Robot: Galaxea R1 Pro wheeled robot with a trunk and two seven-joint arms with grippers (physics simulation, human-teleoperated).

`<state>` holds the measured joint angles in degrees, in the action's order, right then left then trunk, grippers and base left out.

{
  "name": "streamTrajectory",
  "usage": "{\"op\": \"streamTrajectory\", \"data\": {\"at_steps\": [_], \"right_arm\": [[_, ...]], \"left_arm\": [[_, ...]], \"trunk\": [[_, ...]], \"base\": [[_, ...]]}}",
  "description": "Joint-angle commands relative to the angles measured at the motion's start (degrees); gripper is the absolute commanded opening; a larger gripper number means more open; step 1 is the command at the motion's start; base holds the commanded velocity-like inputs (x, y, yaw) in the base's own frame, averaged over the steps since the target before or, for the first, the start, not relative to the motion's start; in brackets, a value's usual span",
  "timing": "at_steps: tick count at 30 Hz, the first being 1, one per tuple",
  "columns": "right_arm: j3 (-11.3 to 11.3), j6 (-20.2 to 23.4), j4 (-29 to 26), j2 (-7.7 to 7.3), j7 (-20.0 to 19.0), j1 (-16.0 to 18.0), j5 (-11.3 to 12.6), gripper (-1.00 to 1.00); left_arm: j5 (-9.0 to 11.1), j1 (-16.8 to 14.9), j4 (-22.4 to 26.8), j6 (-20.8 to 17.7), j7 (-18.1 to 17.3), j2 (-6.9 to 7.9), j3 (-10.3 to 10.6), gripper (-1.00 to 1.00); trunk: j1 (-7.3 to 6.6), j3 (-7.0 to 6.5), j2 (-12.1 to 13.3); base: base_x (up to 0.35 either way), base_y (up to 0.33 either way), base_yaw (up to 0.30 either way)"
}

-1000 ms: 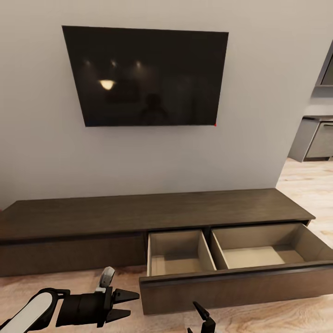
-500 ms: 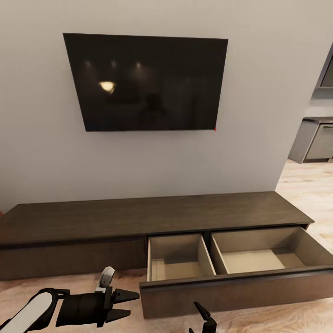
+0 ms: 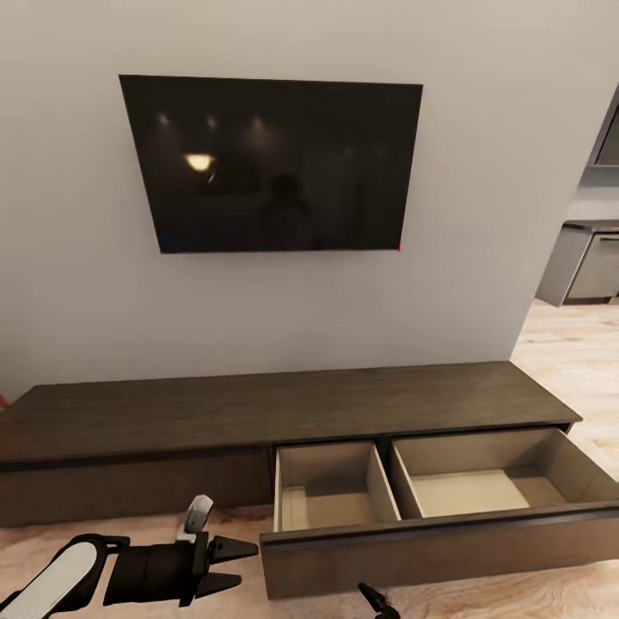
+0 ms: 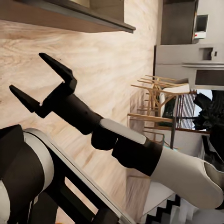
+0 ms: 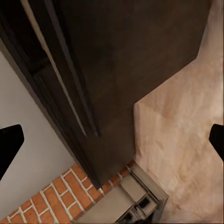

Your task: Place each of the two pumpkins and all three candles from the living room inside a cabinet in the living room (use any cabinet), then make sure every cabinet is closed, and position the cauldron so it is next to a table in the living room.

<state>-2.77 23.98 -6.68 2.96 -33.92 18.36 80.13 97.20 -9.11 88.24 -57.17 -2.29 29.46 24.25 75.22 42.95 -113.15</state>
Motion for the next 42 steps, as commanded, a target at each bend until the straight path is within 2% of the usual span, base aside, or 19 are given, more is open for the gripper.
{"op": "streamTrajectory", "data": {"at_steps": [1, 3, 5, 7, 11, 14, 20, 27, 37, 42], "right_arm": [[-0.22, 0.27, -0.1, -0.1, 2.91, 0.03, 0.55, 1.0], [-0.19, 0.07, -0.15, -0.13, 7.05, 0.02, 0.57, 1.0], [-0.06, -0.48, 0.04, -0.16, 12.73, 0.07, 0.65, 1.0], [0.11, -1.31, -0.02, -0.2, 16.68, 0.04, 0.78, 1.0], [0.29, -4.23, -0.04, -0.36, 21.8, 0.03, 0.97, 1.0], [0.31, -7.4, 0.11, -0.46, 22.72, 0.04, 1.08, 1.0], [0.28, -10.48, 0.3, -1.04, 23.19, 0.03, 1.06, 1.0], [0.15, -10.86, 0.47, -2.59, 23.44, 0.01, 0.78, 1.0], [0.08, -11.47, 2.29, -2.84, 23.4, 0.03, 0.65, 1.0], [-0.09, -16.35, 2.37, -2.68, 22.85, 0.03, 0.57, 1.0]], "left_arm": [[-0.26, -0.06, 0.0, -0.05, -0.1, 0.15, 0.08, 1.0], [-0.35, -0.12, 0.0, -0.05, 0.58, 0.61, 0.05, 1.0], [-0.4, -0.22, 0.0, -0.03, 2.56, 1.34, 0.02, 1.0], [-0.37, -0.26, 0.0, -0.01, 4.38, 1.74, 0.01, 1.0], [-0.35, -0.36, -0.06, 0.11, 7.9, 2.04, 0.01, 1.0], [-0.18, -0.38, -0.08, 0.19, 9.99, 2.08, -1.05, 1.0], [0.24, -0.38, -0.08, 0.21, 11.01, 2.1, -2.95, 1.0], [0.35, -0.38, -0.09, 0.21, 11.13, 2.15, -3.16, 1.0], [0.46, -0.38, -0.09, 0.17, 11.09, 2.1, -3.13, 1.0], [0.54, -0.38, -0.09, 0.13, 11.08, 2.1, -3.08, 1.0]], "trunk": [[-0.23, -0.13, 0.39], [-0.67, -0.49, 1.19], [-1.11, -0.85, 1.99], [-1.55, -1.21, 2.8], [-2.43, -1.93, 4.4], [-3.09, -2.46, 5.6], [-4.41, -3.54, 8.01], [-5.95, -4.8, 10.82], [-8.14, -6.59, 14.83], [-9.24, -7.49, 16.83]], "base": [[0.0, 0.0, 0.0], [0.0, 0.0, 0.0], [0.0, 0.0, 0.0], [0.0, 0.0, 0.0], [0.0, 0.0, 0.0], [0.0, 0.0, 0.0], [0.0, 0.0, 0.0], [0.0, 0.0, 0.0], [-0.09, 0.015, 0.0], [-0.292, 0.054, 0.0]]}}
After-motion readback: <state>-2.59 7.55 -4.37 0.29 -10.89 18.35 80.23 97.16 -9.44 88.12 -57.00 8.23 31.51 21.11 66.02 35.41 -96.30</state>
